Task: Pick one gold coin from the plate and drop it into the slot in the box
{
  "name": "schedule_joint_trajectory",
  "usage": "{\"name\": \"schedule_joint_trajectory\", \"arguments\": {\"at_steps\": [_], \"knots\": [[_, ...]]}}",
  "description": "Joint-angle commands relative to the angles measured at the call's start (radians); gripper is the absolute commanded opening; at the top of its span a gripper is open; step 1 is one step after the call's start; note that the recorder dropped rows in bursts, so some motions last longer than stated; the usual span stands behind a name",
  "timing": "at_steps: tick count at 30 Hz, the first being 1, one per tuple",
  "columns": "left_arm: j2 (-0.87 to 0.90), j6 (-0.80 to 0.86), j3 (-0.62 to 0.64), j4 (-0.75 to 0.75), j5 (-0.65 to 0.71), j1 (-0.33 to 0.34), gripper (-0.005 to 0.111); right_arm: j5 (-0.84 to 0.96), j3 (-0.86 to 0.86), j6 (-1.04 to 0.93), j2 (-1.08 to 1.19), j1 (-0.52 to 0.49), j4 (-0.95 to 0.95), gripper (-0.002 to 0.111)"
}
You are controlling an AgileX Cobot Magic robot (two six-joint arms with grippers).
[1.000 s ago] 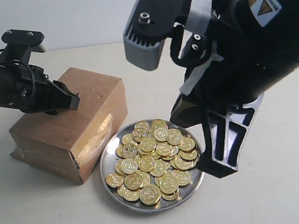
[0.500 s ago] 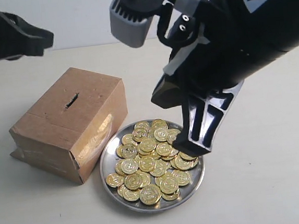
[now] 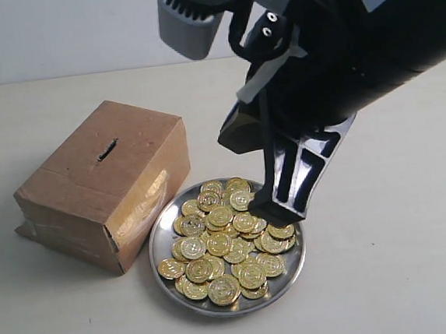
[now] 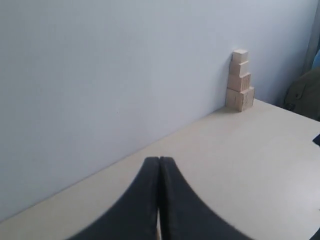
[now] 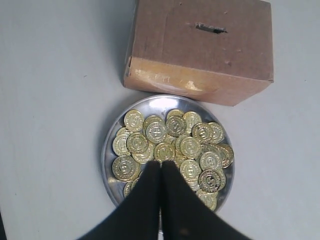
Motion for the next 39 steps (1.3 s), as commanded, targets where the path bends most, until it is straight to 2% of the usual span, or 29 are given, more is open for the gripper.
{"name": "schedule_joint_trajectory", "arguments": {"at_steps": [1, 11, 15, 20, 30, 33, 39], "knots": [[-0.06, -0.002, -0.008, 0.0, 0.001, -0.002, 0.0, -0.015, -0.006, 0.006, -0.006, 0.0, 0.001, 0.0], [-0.122, -0.002, 0.024, -0.004, 0.003, 0.001, 0.0, -0.015, -0.006, 0.006, -0.093, -0.005, 0.027, 0.0], [-0.231, -0.002, 0.1, -0.004, 0.008, 0.013, 0.0, -0.015, -0.006, 0.006, -0.195, -0.076, 0.151, 0.0], [-0.37, -0.002, 0.213, -0.006, 0.015, 0.113, 0.0, -0.015, -0.006, 0.006, -0.359, -0.214, 0.291, 0.0], [-0.693, -0.002, 0.346, -0.005, 0.017, 0.329, 0.0, -0.015, -0.006, 0.006, -0.752, -0.504, 0.299, 0.0], [-0.765, -0.002, 0.348, -0.005, 0.017, 0.363, 0.0, -0.015, -0.006, 0.006, -0.888, -0.583, 0.299, 0.0], [-0.809, -0.002, 0.363, -0.005, 0.019, 0.365, 0.0, -0.015, -0.006, 0.006, -1.053, -0.595, 0.334, 0.0]]}}
